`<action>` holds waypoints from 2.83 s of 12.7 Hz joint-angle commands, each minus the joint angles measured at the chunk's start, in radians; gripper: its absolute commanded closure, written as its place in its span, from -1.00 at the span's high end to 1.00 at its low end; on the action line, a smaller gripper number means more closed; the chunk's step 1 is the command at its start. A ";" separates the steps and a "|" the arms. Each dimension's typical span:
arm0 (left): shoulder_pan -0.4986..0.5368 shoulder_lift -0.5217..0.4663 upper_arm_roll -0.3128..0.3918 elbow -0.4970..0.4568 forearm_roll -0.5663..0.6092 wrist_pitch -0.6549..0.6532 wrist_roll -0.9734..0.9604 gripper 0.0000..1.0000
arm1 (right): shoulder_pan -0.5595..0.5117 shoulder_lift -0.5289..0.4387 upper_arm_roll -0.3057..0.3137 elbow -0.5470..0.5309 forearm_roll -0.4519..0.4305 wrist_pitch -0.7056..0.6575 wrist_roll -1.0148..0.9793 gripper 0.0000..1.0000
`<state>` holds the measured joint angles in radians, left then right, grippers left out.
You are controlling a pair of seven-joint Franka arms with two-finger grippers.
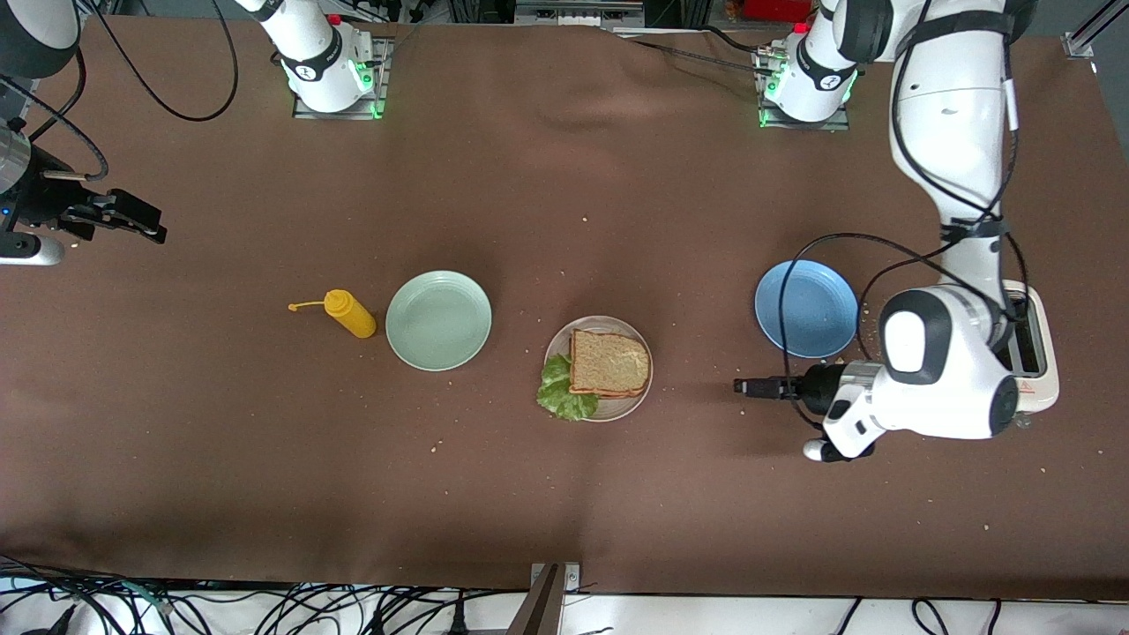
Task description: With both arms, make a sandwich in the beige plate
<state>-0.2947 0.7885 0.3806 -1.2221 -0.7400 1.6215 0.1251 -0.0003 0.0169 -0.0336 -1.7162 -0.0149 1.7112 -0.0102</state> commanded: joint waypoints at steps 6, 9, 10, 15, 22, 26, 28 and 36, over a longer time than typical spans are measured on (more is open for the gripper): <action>0.063 -0.276 0.014 -0.028 0.503 -0.219 -0.022 0.99 | -0.001 0.025 0.024 0.007 0.033 0.039 0.006 1.00; 0.190 -0.409 -0.091 -0.074 0.667 -0.226 -0.015 0.99 | 0.003 0.038 0.028 0.013 0.032 0.053 0.003 1.00; 0.195 -0.492 -0.136 -0.173 0.761 -0.191 -0.015 0.99 | 0.003 0.038 0.028 0.013 0.030 0.057 0.001 1.00; 0.201 -0.747 -0.369 -0.430 0.901 -0.117 -0.339 0.99 | 0.003 0.038 0.026 0.029 0.027 0.048 -0.007 1.00; 0.233 -0.798 -0.370 -0.430 0.743 -0.092 -0.116 1.00 | 0.003 0.028 0.020 0.061 0.007 0.002 -0.010 1.00; 0.227 -0.807 -0.315 -0.421 0.738 -0.075 -0.157 1.00 | -0.001 0.025 -0.003 0.095 0.006 -0.058 -0.010 1.00; 0.227 -0.818 -0.312 -0.424 0.734 -0.074 -0.159 1.00 | -0.001 0.029 -0.003 0.095 0.006 -0.058 -0.008 1.00; 0.281 -0.769 -0.321 -0.389 0.663 -0.078 -0.206 1.00 | 0.003 0.028 0.003 0.096 -0.004 -0.062 -0.013 1.00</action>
<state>-0.0090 0.0099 0.0675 -1.6266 -0.0520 1.5413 -0.0730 0.0023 0.0444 -0.0341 -1.6365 -0.0105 1.6711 -0.0107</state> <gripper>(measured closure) 0.000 0.000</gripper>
